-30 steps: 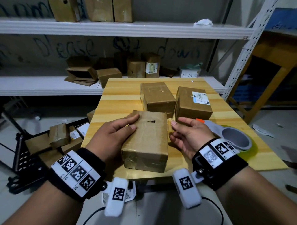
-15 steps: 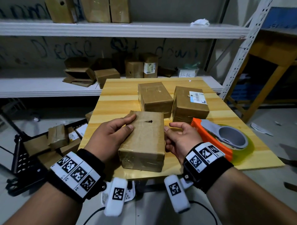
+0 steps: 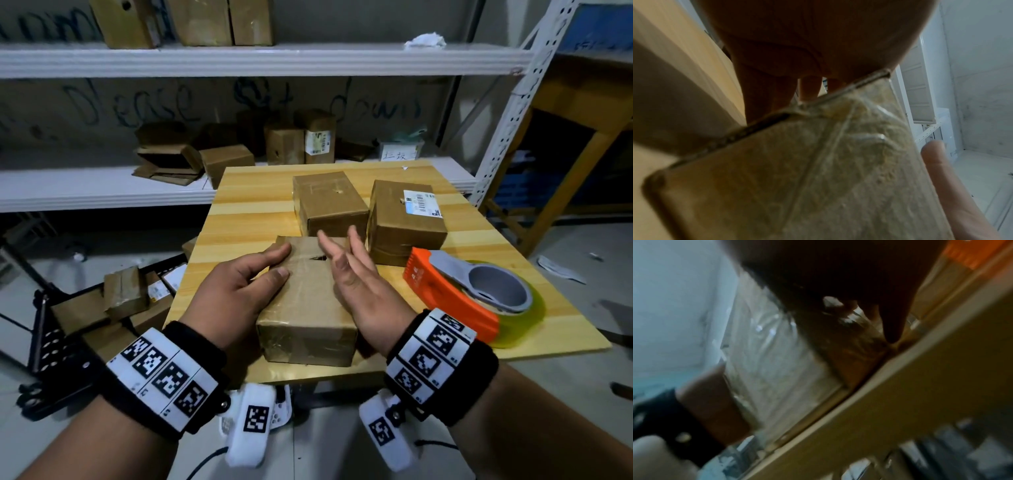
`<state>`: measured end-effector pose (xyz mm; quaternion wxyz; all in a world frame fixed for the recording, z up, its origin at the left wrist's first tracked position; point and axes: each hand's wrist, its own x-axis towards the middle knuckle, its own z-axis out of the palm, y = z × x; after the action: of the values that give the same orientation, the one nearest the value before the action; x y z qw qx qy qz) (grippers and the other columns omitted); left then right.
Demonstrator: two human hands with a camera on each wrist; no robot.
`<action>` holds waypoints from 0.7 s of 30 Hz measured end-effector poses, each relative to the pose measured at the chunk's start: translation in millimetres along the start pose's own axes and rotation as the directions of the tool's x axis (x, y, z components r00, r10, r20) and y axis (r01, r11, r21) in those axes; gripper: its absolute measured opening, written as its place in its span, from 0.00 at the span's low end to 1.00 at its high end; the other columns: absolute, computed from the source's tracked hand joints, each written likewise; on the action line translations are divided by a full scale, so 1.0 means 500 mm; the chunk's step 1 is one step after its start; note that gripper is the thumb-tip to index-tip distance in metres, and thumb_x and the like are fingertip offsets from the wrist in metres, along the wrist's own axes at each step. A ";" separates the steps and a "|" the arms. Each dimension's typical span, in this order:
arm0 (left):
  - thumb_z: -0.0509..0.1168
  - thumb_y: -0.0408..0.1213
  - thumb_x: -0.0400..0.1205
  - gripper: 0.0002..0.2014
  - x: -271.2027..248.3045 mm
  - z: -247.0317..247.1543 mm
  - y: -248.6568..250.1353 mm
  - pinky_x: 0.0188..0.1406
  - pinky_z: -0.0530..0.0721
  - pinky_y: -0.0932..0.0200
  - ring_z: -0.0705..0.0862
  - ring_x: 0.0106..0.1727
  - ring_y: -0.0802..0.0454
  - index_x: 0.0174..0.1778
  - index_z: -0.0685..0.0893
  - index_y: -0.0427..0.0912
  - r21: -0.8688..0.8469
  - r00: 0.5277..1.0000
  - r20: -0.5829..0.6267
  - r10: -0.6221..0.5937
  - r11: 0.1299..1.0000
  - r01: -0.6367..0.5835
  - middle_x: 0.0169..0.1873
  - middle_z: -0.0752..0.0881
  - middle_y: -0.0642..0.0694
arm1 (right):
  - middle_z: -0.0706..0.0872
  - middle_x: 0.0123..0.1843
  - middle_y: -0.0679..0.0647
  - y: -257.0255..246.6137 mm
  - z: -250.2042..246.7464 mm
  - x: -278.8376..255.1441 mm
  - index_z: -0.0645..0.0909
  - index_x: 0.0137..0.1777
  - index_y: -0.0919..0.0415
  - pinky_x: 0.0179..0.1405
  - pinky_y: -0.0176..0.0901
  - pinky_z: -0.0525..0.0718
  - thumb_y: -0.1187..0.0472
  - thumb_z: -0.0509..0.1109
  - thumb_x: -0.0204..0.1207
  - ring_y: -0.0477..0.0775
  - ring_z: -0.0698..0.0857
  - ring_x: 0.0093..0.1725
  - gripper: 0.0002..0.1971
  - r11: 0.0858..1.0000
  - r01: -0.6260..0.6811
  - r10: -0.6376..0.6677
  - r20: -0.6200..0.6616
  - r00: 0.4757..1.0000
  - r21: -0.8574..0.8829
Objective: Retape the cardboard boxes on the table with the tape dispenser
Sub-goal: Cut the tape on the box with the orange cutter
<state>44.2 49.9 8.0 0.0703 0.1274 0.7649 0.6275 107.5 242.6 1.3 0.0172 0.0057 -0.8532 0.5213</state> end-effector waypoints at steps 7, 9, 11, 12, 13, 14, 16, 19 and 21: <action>0.70 0.34 0.87 0.17 0.005 0.008 -0.002 0.51 0.70 0.91 0.74 0.53 0.94 0.72 0.87 0.47 0.022 1.000 -0.017 0.026 0.999 -0.026 0.69 0.85 0.58 | 0.34 0.94 0.44 0.005 -0.014 0.007 0.65 0.86 0.30 0.79 0.38 0.57 0.08 0.41 0.60 0.47 0.52 0.91 0.55 0.979 0.031 -0.028 0.018 0.999 -0.202; 0.70 0.34 0.87 0.17 0.005 0.006 -0.003 0.53 0.70 0.91 0.71 0.58 0.93 0.72 0.87 0.48 0.055 0.999 -0.017 0.044 0.998 -0.043 0.70 0.85 0.57 | 0.35 0.94 0.48 0.003 -0.018 0.006 0.69 0.84 0.30 0.78 0.38 0.56 0.12 0.44 0.64 0.50 0.51 0.92 0.49 0.974 0.050 -0.044 0.031 0.999 -0.221; 0.69 0.35 0.87 0.17 0.005 0.004 -0.005 0.53 0.70 0.90 0.71 0.58 0.91 0.72 0.87 0.48 0.088 0.998 -0.019 0.068 0.994 -0.066 0.70 0.86 0.57 | 0.35 0.94 0.51 0.001 -0.023 0.002 0.73 0.82 0.30 0.77 0.37 0.57 0.19 0.48 0.69 0.51 0.50 0.92 0.42 0.975 0.056 -0.047 0.047 0.998 -0.217; 0.69 0.35 0.87 0.16 0.004 0.004 -0.005 0.52 0.71 0.90 0.71 0.58 0.91 0.72 0.87 0.48 0.107 0.997 -0.022 0.077 0.992 -0.074 0.69 0.86 0.57 | 0.36 0.94 0.53 0.001 -0.025 0.000 0.75 0.80 0.30 0.77 0.37 0.56 0.21 0.50 0.70 0.50 0.49 0.92 0.39 0.975 0.056 -0.046 0.054 0.997 -0.215; 0.69 0.35 0.87 0.16 0.002 0.005 -0.003 0.51 0.71 0.90 0.71 0.58 0.91 0.71 0.88 0.48 0.128 0.996 -0.022 0.086 0.988 -0.082 0.68 0.86 0.58 | 0.36 0.94 0.54 0.000 -0.027 -0.002 0.77 0.79 0.31 0.77 0.37 0.56 0.22 0.50 0.71 0.49 0.46 0.92 0.38 0.975 0.062 -0.050 0.062 0.997 -0.212; 0.69 0.35 0.87 0.16 0.001 0.005 -0.002 0.51 0.71 0.90 0.71 0.58 0.91 0.71 0.88 0.49 0.141 0.996 -0.023 0.090 0.986 -0.086 0.67 0.86 0.59 | 0.38 0.94 0.55 0.001 -0.029 -0.003 0.79 0.77 0.31 0.78 0.39 0.56 0.20 0.50 0.70 0.47 0.42 0.92 0.39 0.976 0.077 -0.063 0.072 0.995 -0.203; 0.69 0.36 0.87 0.16 0.000 0.004 -0.002 0.51 0.71 0.90 0.71 0.59 0.91 0.71 0.88 0.49 0.151 0.996 -0.020 0.088 0.985 -0.084 0.65 0.86 0.61 | 0.43 0.94 0.53 0.006 -0.031 -0.005 0.82 0.73 0.30 0.80 0.42 0.57 0.14 0.48 0.66 0.43 0.37 0.91 0.42 0.983 0.106 -0.094 0.089 0.992 -0.152; 0.70 0.38 0.87 0.15 -0.001 -0.002 -0.003 0.51 0.74 0.86 0.76 0.59 0.87 0.68 0.89 0.57 0.214 0.997 -0.002 0.075 0.974 -0.073 0.63 0.86 0.67 | 0.49 0.94 0.49 0.006 -0.028 -0.014 0.85 0.69 0.29 0.82 0.47 0.61 0.14 0.48 0.69 0.46 0.47 0.93 0.39 0.997 0.070 -0.069 0.042 0.997 -0.019; 0.70 0.39 0.86 0.13 0.003 -0.007 0.003 0.54 0.81 0.72 0.85 0.56 0.76 0.63 0.90 0.61 0.176 0.999 -0.009 0.046 0.983 -0.044 0.59 0.88 0.67 | 0.69 0.87 0.41 -0.005 -0.026 -0.016 0.79 0.77 0.32 0.84 0.53 0.68 0.21 0.51 0.77 0.46 0.68 0.86 0.34 0.996 0.013 -0.005 -0.086 0.996 0.084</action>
<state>42.0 47.4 10.2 0.0397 0.1462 0.8148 0.5596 115.9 253.1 9.3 0.0560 -0.0121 -0.8289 0.5565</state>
